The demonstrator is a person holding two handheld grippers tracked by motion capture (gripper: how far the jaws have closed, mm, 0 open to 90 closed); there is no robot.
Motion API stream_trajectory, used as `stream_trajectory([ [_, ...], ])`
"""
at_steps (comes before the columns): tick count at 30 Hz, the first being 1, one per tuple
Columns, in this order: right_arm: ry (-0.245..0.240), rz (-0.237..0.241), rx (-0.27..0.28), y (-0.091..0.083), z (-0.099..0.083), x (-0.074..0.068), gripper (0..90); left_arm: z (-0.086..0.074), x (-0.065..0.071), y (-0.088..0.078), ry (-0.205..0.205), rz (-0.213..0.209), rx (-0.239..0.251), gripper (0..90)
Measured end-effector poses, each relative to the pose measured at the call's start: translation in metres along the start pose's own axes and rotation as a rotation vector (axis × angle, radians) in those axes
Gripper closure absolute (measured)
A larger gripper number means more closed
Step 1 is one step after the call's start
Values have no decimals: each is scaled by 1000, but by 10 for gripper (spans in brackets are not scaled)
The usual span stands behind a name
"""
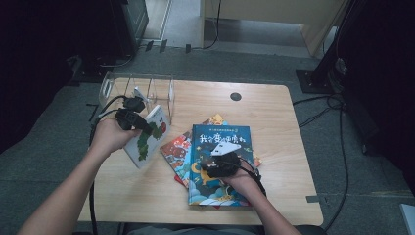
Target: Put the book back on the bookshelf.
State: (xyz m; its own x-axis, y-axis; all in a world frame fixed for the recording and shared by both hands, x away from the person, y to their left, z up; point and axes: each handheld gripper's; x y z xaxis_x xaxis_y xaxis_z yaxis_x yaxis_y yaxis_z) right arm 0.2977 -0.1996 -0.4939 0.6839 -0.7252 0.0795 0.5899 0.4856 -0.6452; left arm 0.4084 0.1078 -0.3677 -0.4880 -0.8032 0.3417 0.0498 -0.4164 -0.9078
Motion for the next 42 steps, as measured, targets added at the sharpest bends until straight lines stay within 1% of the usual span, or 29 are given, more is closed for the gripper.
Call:
stream_trajectory([
  [1, 0, 0, 0, 0, 0, 0, 326, 2, -1, 0, -9, 3, 1, 778],
  [2, 0, 0, 0, 0, 0, 0, 326, 2, -1, 0, -9, 3, 1, 778],
  [3, 0, -1, 0, 0, 0, 0, 326, 5, -2, 2, -20, 15, 1, 778],
  [5, 0, -1, 0, 0, 0, 0, 326, 7, -2, 2, -25, 19, 1, 778],
  [7, 0, 0, 0, 0, 0, 0, 326, 11, -2, 4, -37, 35, -1, 778],
  [9, 0, 0, 0, 0, 0, 0, 327, 13, -2, 5, -42, 40, 2, 778],
  [10, 0, 0, 0, 0, 0, 0, 326, 15, -3, 5, -50, 39, 3, 778],
  [11, 1, 0, 1, 0, 0, 0, 327, 17, -5, 6, -69, 32, 14, 778],
  [12, 1, 0, 1, 0, 0, 0, 327, 17, -5, 6, -69, 32, 14, 778],
  [13, 1, -1, 0, 0, 0, 0, 326, 20, -8, 6, -84, 41, 21, 778],
  [14, 1, -1, 0, 0, 0, 0, 326, 20, -8, 6, -84, 41, 21, 778],
  [15, 0, -1, 0, 0, 0, 0, 327, 21, -9, 7, -93, 42, 21, 778],
  [17, 1, -1, -1, 0, 0, 0, 327, 23, -13, 8, -107, 33, 28, 778],
  [18, 0, -1, 0, 0, 0, 0, 327, 26, -16, 8, -132, 27, 41, 778],
  [20, 1, -1, -1, 0, 0, 0, 326, 27, -17, 8, -134, 32, 47, 778],
  [21, 0, -1, 0, 0, 0, 0, 326, 29, -18, 8, -146, 38, 53, 778],
  [23, -1, -1, 0, 0, 0, 0, 327, 33, -19, 8, -152, 39, 54, 778],
  [27, 1, -2, 0, 0, 0, 0, 327, 38, -17, 8, -157, 30, 64, 778],
  [30, -1, -2, 1, 1, 0, 0, 326, 42, -15, 8, -158, 33, 70, 778],
  [34, 0, -2, 0, 1, 0, 0, 326, 49, -15, 10, -174, 42, 78, 778],
  [35, -1, -2, 1, 1, 0, 0, 327, 50, -16, 11, -166, 39, 80, 777],
  [37, 1, -2, 0, 1, 0, 0, 327, 52, -15, 11, -170, 42, 78, 777],
  [39, 1, -3, 0, 1, 0, 0, 328, 57, -16, 13, -174, 63, 76, 777],
  [40, 1, -3, 0, 1, 0, 0, 328, 57, -16, 13, -174, 63, 76, 778],
  [42, -1, -2, 0, 1, 0, 0, 328, 62, -18, 13, -193, 63, 96, 777],
])
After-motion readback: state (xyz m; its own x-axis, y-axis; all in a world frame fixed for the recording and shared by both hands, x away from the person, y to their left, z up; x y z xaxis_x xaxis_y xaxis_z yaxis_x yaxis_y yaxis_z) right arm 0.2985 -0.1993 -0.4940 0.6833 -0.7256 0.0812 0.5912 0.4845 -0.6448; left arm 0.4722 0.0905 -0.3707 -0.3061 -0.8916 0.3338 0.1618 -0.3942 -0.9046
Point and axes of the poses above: each handheld gripper's, and its own axes: y roughly forward along the jaws, z roughly out of its top, x roughly to its right, and after that the axes turned 9 degrees about -z, right-handed
